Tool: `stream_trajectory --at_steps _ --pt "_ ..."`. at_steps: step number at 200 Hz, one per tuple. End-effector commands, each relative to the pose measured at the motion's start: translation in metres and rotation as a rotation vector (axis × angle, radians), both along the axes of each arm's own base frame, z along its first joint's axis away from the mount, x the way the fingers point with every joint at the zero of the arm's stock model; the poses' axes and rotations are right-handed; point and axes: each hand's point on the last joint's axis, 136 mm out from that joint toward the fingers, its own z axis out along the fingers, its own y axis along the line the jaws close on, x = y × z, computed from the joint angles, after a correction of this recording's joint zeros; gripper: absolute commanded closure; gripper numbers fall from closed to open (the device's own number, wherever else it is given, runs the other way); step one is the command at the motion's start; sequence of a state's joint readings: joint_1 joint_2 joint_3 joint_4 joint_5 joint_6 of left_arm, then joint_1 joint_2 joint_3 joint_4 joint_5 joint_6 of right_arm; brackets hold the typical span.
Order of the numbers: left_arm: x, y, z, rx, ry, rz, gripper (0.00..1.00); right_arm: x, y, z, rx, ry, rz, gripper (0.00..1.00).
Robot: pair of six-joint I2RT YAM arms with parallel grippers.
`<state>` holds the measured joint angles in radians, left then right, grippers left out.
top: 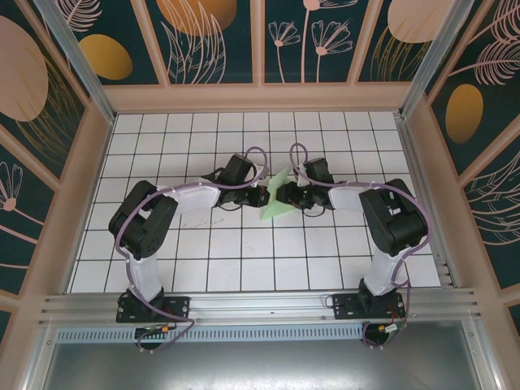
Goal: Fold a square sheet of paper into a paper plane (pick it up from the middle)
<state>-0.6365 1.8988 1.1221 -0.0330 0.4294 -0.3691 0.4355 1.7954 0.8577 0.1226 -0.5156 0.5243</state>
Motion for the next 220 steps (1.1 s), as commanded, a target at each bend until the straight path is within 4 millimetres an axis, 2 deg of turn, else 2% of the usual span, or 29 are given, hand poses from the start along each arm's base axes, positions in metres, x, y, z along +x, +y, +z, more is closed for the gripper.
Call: stream_trajectory --at_steps 1,22,41,82,90,97,137,177,220 --pt "-0.002 -0.007 -0.002 0.006 -0.001 -0.081 0.94 0.005 -0.004 -0.003 -0.043 -0.017 0.013 0.61" --pt "-0.001 -0.009 -0.003 -0.004 -0.007 -0.088 0.92 0.004 -0.007 -0.006 -0.054 -0.011 0.011 0.65" --pt "0.000 -0.012 0.003 -0.042 -0.051 -0.095 0.83 0.004 -0.007 -0.007 -0.046 -0.005 0.008 0.66" --pt "0.001 -0.018 0.040 -0.206 -0.227 -0.098 0.75 0.005 -0.007 -0.006 -0.028 0.002 -0.005 0.66" --pt "-0.006 -0.013 0.037 -0.223 -0.234 -0.091 0.73 0.005 -0.008 -0.007 -0.027 0.005 -0.007 0.67" --pt "-0.006 -0.012 0.044 -0.254 -0.265 -0.078 0.71 0.005 -0.008 -0.007 -0.024 0.006 -0.009 0.66" --pt "-0.014 0.005 0.058 -0.335 -0.397 0.019 0.60 0.005 -0.009 -0.008 -0.019 0.015 -0.016 0.66" --pt "-0.021 0.006 0.054 -0.281 -0.544 0.045 0.53 0.006 -0.008 -0.007 -0.011 0.021 -0.021 0.66" --pt "-0.020 -0.002 0.049 -0.284 -0.587 0.065 0.52 0.006 -0.008 -0.007 -0.004 0.025 -0.023 0.65"
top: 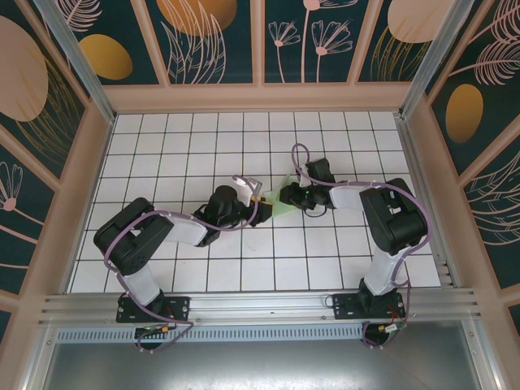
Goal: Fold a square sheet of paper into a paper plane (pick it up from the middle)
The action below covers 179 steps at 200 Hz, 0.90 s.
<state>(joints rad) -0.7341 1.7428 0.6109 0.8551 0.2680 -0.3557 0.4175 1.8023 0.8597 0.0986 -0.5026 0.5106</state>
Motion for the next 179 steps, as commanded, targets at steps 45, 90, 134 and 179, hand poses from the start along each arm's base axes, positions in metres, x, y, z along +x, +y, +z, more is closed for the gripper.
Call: stream_trajectory --at_steps 45,90,134,179 --pt "0.011 -0.016 -0.005 -0.028 -0.101 0.005 0.52 0.005 0.002 0.001 0.025 0.016 -0.006 0.66" --pt "0.012 -0.024 -0.021 0.011 -0.078 -0.027 0.60 0.006 0.001 0.002 0.028 0.014 -0.005 0.66" --pt "0.014 -0.029 -0.031 0.039 -0.054 -0.048 0.74 0.006 0.001 0.004 0.034 0.012 -0.006 0.66" --pt "0.014 -0.030 -0.035 0.062 -0.054 -0.059 0.75 0.008 0.000 0.008 0.044 0.004 -0.008 0.66"
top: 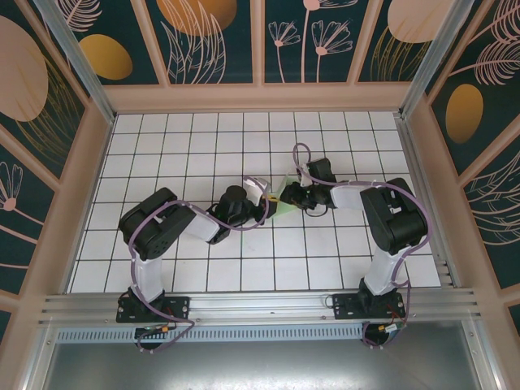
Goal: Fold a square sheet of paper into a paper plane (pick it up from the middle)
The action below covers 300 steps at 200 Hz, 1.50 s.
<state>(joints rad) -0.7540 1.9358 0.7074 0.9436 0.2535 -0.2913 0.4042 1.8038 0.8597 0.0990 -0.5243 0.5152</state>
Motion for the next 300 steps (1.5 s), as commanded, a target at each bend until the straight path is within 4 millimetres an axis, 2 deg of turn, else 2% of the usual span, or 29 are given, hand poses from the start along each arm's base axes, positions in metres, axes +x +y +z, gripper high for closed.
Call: stream_trajectory --at_steps 1,25,44,77,101,131,163,216,223,227,236,266,300 --pt "-0.002 -0.006 -0.006 0.024 -0.004 -0.031 0.75 0.007 0.002 0.007 0.028 -0.008 -0.005 0.66" --pt "-0.005 -0.008 -0.010 0.040 -0.005 -0.058 0.65 0.007 0.001 0.009 0.032 -0.010 -0.005 0.66" --pt "-0.005 -0.007 -0.012 0.054 -0.014 -0.061 0.64 0.007 0.003 0.010 0.039 -0.012 0.000 0.66" --pt "-0.002 -0.009 -0.015 0.069 -0.012 -0.059 0.71 0.006 0.003 0.011 0.044 -0.009 0.000 0.65" --pt "0.000 -0.009 -0.016 0.074 -0.012 -0.055 0.81 0.006 0.001 0.011 0.042 -0.012 -0.005 0.65" --pt "-0.001 -0.009 -0.018 0.095 -0.006 -0.064 0.93 0.005 -0.007 0.013 0.041 -0.022 -0.018 0.65" --pt "-0.003 -0.011 -0.021 0.119 0.027 -0.088 1.00 0.001 -0.017 0.022 0.055 -0.062 -0.023 0.66" --pt "-0.008 -0.023 -0.026 0.202 0.169 -0.159 1.00 0.000 -0.028 0.036 0.098 -0.108 -0.049 0.65" --pt "-0.013 -0.021 -0.032 0.224 0.203 -0.169 1.00 0.000 -0.029 0.036 0.100 -0.110 -0.059 0.65" --pt "-0.008 -0.027 -0.024 0.216 0.195 -0.173 1.00 0.000 -0.030 0.036 0.103 -0.110 -0.066 0.65" --pt "-0.006 -0.028 -0.025 0.233 0.221 -0.174 1.00 0.002 -0.034 0.036 0.102 -0.113 -0.089 0.65" --pt "-0.001 -0.023 -0.031 0.285 0.284 -0.122 1.00 0.008 -0.046 0.039 0.110 -0.118 -0.172 0.65" --pt "0.009 -0.008 -0.019 0.290 0.283 0.004 1.00 0.017 -0.054 0.044 0.130 -0.102 -0.253 0.59"
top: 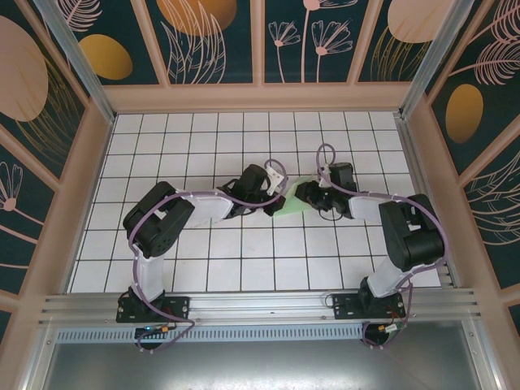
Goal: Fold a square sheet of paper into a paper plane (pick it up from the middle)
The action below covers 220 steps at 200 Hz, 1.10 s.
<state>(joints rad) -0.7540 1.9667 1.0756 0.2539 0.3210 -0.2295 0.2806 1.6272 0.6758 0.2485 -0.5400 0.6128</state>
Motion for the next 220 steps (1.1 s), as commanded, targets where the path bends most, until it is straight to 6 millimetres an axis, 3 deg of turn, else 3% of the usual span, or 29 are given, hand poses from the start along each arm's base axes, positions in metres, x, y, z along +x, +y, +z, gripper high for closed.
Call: stream_trajectory --at_steps 1,40,66,75,111,129,132,170,178,220 --pt "0.000 0.017 -0.003 0.062 0.035 0.096 1.00 0.014 -0.006 0.018 0.035 -0.036 -0.077 0.59" --pt "0.015 0.052 0.023 0.080 -0.048 0.310 1.00 0.026 0.009 0.032 0.053 -0.028 -0.078 0.58" --pt "0.013 0.089 0.022 0.129 -0.071 0.467 1.00 0.030 0.026 0.036 0.046 -0.019 -0.048 0.58" --pt "0.013 0.094 0.034 0.105 -0.086 0.493 1.00 0.029 0.035 0.035 0.044 -0.015 -0.025 0.58" --pt "0.003 0.079 0.029 0.075 -0.008 0.426 1.00 0.028 0.057 0.019 0.025 0.050 0.012 0.65" --pt "-0.001 0.068 0.032 0.060 0.023 0.377 1.00 0.028 0.054 0.006 -0.004 0.101 -0.014 0.69" --pt "-0.002 0.067 0.021 0.079 0.041 0.370 1.00 0.028 0.054 0.005 -0.007 0.105 -0.018 0.69" --pt "-0.009 0.057 0.008 0.098 0.098 0.307 1.00 0.031 0.043 -0.014 -0.068 0.161 -0.062 0.75" --pt "-0.003 0.050 0.016 0.081 0.090 0.303 1.00 0.031 0.040 -0.019 -0.081 0.178 -0.070 0.76" --pt "-0.010 0.038 0.008 0.084 0.150 0.231 1.00 0.026 0.029 -0.039 -0.112 0.242 -0.092 0.82"
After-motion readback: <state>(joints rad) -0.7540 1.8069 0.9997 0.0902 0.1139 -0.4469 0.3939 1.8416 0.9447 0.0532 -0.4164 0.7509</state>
